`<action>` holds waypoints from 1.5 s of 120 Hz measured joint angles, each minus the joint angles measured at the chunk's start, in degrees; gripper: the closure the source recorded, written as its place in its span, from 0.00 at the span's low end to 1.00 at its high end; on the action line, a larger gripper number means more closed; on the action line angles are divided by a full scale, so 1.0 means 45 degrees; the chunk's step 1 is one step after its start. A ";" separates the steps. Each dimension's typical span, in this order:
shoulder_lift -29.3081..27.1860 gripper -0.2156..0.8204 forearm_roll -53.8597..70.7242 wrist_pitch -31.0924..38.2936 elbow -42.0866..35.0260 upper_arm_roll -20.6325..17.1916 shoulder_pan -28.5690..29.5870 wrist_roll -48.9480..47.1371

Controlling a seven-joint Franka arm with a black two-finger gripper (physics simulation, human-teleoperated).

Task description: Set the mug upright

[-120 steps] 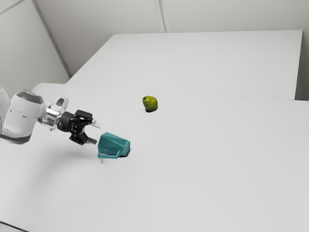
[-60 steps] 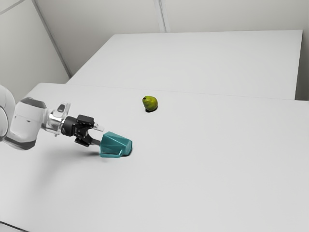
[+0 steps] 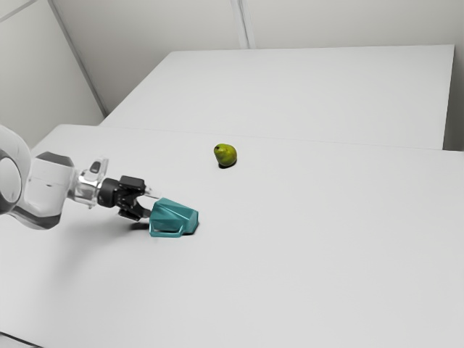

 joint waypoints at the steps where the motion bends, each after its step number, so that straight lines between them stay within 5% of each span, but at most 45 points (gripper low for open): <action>1: -0.0002 0.23 -0.0006 0.0002 0.0000 -0.0018 0.0000 0.0008; 20: -0.0034 0.31 -0.0065 0.0043 -0.0006 -0.0285 -0.0077 0.0105; 49: -0.0038 0.71 -0.0084 0.0133 -0.0039 -0.0494 -0.0135 0.0056; 64: -0.0033 0.84 -0.0075 0.0131 -0.0042 -0.0497 -0.0122 0.0022; 120: -0.1718 0.95 -0.0110 0.0282 0.0587 -0.1325 -0.0143 -0.0401; 143: -0.1614 0.96 0.7428 0.0768 0.4725 -0.2015 -0.0306 -0.2455; 158: -0.1333 0.96 1.2198 0.1471 0.5076 -0.2656 -0.0498 -0.4701; 180: -0.0695 0.96 1.5324 0.3560 0.4685 -0.2766 -0.0607 -0.7663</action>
